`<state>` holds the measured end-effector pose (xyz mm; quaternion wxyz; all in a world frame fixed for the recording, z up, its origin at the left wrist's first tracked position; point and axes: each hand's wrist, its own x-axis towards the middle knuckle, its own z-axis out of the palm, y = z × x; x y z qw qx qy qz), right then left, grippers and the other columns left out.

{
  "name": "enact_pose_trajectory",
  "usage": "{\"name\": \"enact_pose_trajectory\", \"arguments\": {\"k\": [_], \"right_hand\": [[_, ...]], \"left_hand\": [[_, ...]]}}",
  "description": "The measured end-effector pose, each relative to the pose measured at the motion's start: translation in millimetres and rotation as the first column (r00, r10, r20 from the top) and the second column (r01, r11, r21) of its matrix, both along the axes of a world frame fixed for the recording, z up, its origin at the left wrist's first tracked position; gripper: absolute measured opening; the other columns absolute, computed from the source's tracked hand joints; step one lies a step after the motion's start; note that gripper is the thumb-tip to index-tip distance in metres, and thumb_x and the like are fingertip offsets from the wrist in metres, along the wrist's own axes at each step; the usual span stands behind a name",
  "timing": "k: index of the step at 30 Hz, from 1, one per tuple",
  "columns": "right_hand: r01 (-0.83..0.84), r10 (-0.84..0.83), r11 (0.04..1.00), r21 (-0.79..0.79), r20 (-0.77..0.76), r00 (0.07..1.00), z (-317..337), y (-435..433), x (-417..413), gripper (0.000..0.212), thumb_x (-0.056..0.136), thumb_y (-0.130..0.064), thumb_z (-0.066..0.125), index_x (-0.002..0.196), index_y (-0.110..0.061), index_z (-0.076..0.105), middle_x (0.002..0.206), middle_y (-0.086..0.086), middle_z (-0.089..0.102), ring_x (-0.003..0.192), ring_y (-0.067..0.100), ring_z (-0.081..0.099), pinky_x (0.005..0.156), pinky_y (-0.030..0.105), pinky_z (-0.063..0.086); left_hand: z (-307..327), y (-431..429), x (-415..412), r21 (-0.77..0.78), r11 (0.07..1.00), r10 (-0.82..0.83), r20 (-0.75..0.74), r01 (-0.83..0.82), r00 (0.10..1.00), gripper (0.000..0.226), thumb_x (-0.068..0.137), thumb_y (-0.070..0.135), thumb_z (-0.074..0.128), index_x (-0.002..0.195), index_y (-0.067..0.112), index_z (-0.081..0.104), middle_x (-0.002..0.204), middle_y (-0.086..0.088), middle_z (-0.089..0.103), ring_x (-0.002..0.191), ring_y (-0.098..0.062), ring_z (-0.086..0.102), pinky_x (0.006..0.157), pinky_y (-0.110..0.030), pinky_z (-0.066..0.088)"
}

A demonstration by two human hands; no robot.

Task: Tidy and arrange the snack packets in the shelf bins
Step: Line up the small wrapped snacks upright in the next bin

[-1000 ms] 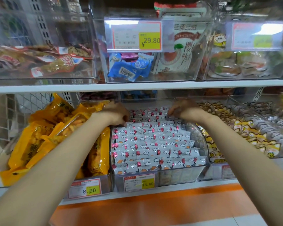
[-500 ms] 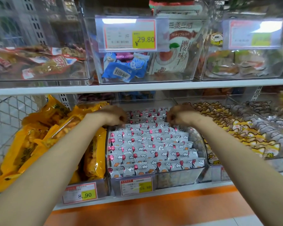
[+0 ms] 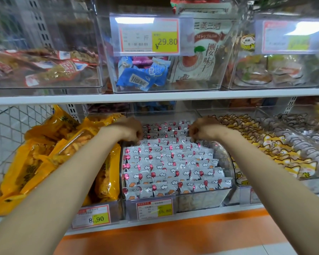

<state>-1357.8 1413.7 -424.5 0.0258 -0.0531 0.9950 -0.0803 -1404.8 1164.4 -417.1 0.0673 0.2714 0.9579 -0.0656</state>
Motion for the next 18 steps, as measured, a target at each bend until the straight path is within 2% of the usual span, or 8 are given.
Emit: {"name": "enact_pose_trajectory", "arguments": {"k": [2,4,7,9,11,14,16,18], "right_hand": [[0.027,-0.03,0.995,-0.092,-0.034,0.999,3.2,0.2,1.0,0.006,0.086,-0.022,0.067,0.089,-0.023,0.072,0.097,-0.009,0.07,0.079,0.004,0.06,0.068,0.018,0.046],[0.054,-0.071,0.987,-0.148,-0.111,0.991,6.9,-1.3,2.2,0.012,0.085,-0.023,0.067,0.096,-0.02,0.072,0.099,-0.006,0.069,0.09,0.011,0.061,0.081,0.023,0.047],[0.043,-0.067,0.99,-0.133,-0.181,0.981,7.5,-5.6,-0.2,0.013,0.087,-0.022,0.065,0.098,-0.022,0.071,0.103,-0.008,0.067,0.092,0.01,0.058,0.083,0.022,0.044],[0.018,-0.04,0.991,-0.132,-0.166,0.985,5.1,-9.7,-5.3,0.015,0.084,-0.026,0.068,0.099,-0.026,0.071,0.104,-0.011,0.066,0.091,0.007,0.056,0.084,0.021,0.042],[0.003,-0.017,0.995,-0.095,-0.152,0.988,1.2,-12.8,-12.8,0.019,0.082,-0.031,0.07,0.101,-0.027,0.07,0.107,-0.011,0.066,0.093,0.006,0.054,0.097,0.026,0.041],[-0.011,0.016,0.999,0.04,-0.13,0.991,-5.0,-16.0,-20.6,0.023,0.085,-0.035,0.066,0.105,-0.025,0.067,0.111,-0.009,0.065,0.1,0.008,0.054,0.109,0.033,0.033],[-0.029,0.041,0.994,0.103,-0.121,0.992,-8.3,-16.0,-24.8,0.024,0.086,-0.036,0.063,0.105,-0.021,0.066,0.109,-0.006,0.065,0.105,0.013,0.055,0.114,0.04,0.025],[-0.038,0.048,0.996,0.085,-0.111,0.993,-8.5,-15.7,-27.2,0.026,0.086,-0.035,0.064,0.105,-0.018,0.066,0.108,-0.003,0.065,0.105,0.015,0.055,0.114,0.042,0.024]], "left_hand": [[2.1,-1.3,-0.9,0.018,1.0,0.002,0.02,-0.002,1.0,0.02,0.091,0.025,0.058,0.109,0.019,0.065,0.104,0.003,0.061,0.087,-0.013,0.055,0.07,-0.019,0.047],[4.0,-3.7,-3.1,0.085,0.996,0.016,0.043,-0.02,0.999,0.02,0.091,0.029,0.058,0.107,0.019,0.066,0.097,0.006,0.059,0.087,-0.013,0.057,0.072,-0.022,0.048],[2.1,-3.7,-6.9,0.235,0.972,0.048,-0.097,-0.024,0.994,0.016,0.091,0.033,0.057,0.101,0.022,0.063,0.098,0.004,0.058,0.088,-0.014,0.055,0.07,-0.024,0.044],[-3.5,-0.3,-9.5,0.294,0.956,0.052,-0.145,-0.007,0.988,0.017,0.088,0.034,0.061,0.103,0.025,0.06,0.102,0.003,0.058,0.095,-0.017,0.055,0.072,-0.025,0.044],[-9.1,3.9,-11.5,0.265,0.964,0.02,-0.121,0.013,0.992,0.027,0.086,0.035,0.063,0.111,0.026,0.059,0.112,0.003,0.058,0.105,-0.018,0.054,0.081,-0.027,0.047],[-14.6,6.3,-17.4,0.206,0.979,0.012,-0.101,0.009,0.995,0.033,0.087,0.034,0.062,0.119,0.028,0.058,0.123,0.002,0.058,0.117,-0.02,0.052,0.095,-0.029,0.044],[-16.2,7.1,-23.1,0.198,0.98,0.009,-0.081,0.007,0.997,0.031,0.088,0.031,0.062,0.118,0.027,0.06,0.122,0.001,0.059,0.114,-0.02,0.054,0.093,-0.029,0.045],[-16.9,7.9,-28.0,0.183,0.983,-0.001,-0.06,0.011,0.998,0.025,0.088,0.028,0.062,0.113,0.026,0.062,0.118,-0.001,0.061,0.109,-0.02,0.056,0.088,-0.028,0.048]]}}
